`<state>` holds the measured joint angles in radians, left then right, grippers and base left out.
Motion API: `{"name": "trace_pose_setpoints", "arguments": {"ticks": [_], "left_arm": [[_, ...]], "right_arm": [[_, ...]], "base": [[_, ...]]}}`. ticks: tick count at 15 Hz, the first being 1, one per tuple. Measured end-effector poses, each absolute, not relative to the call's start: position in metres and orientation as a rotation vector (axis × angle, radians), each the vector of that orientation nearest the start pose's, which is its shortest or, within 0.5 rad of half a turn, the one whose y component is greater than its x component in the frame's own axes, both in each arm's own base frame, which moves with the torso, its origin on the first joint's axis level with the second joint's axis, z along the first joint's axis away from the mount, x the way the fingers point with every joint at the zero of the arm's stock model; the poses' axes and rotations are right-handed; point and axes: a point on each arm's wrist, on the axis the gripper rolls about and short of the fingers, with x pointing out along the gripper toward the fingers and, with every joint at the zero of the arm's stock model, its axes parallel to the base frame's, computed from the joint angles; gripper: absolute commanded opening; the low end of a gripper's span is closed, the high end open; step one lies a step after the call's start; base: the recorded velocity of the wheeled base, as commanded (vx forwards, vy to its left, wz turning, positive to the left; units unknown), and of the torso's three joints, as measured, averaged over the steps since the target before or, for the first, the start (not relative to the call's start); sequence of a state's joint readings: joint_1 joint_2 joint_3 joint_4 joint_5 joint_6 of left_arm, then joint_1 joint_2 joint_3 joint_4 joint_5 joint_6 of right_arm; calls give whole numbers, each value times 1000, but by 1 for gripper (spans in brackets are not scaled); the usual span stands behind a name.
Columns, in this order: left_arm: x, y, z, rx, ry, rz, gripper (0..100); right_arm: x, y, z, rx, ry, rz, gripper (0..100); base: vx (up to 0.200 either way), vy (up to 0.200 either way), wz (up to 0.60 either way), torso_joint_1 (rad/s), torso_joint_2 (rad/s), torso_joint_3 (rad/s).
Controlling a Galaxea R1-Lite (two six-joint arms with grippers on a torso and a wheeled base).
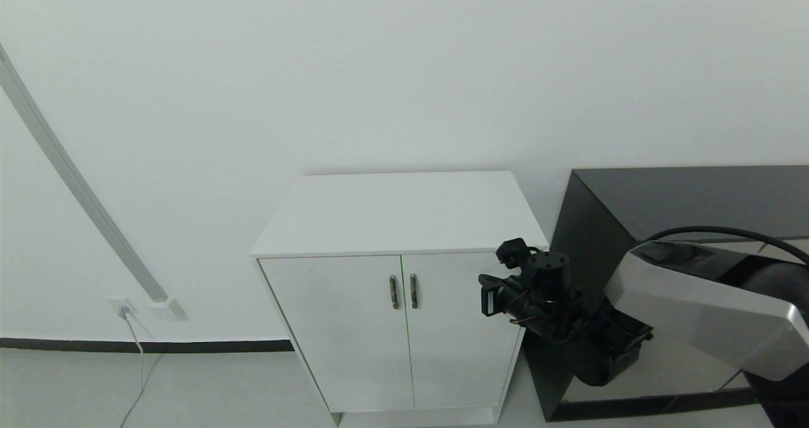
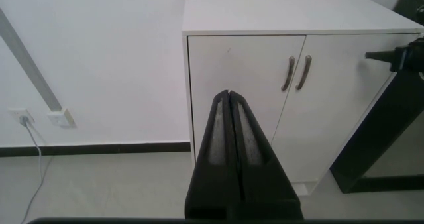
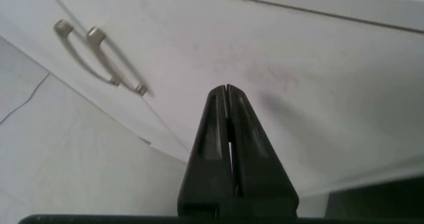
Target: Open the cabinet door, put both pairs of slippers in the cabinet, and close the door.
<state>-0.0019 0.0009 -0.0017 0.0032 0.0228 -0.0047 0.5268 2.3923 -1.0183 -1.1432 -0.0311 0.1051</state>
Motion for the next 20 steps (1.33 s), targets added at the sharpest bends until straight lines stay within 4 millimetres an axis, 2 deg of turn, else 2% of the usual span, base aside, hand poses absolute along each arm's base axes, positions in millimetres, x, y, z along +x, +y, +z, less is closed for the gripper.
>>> {"name": "trace_pose_setpoints", "arguments": {"ticks": [5, 9, 11, 15, 20], "left_arm": [[-23, 1, 76, -5, 2, 21, 0], [-23, 1, 76, -4, 2, 21, 0], [-23, 1, 76, -4, 2, 21, 0], [-23, 1, 76, -4, 2, 21, 0], [-23, 1, 76, -4, 2, 21, 0]], "right_arm": [[321, 186, 60, 42, 231, 468, 0], [287, 149, 91, 49, 203, 385, 0], [271, 129, 102, 46, 194, 278, 0], [243, 87, 117, 29, 201, 19, 0], [193, 58, 119, 20, 223, -54, 0]], "base": [[0, 0, 0, 0, 0, 0], [0, 0, 0, 0, 0, 0], [0, 0, 0, 0, 0, 0], [0, 0, 0, 0, 0, 0], [0, 0, 0, 0, 0, 0]]}}
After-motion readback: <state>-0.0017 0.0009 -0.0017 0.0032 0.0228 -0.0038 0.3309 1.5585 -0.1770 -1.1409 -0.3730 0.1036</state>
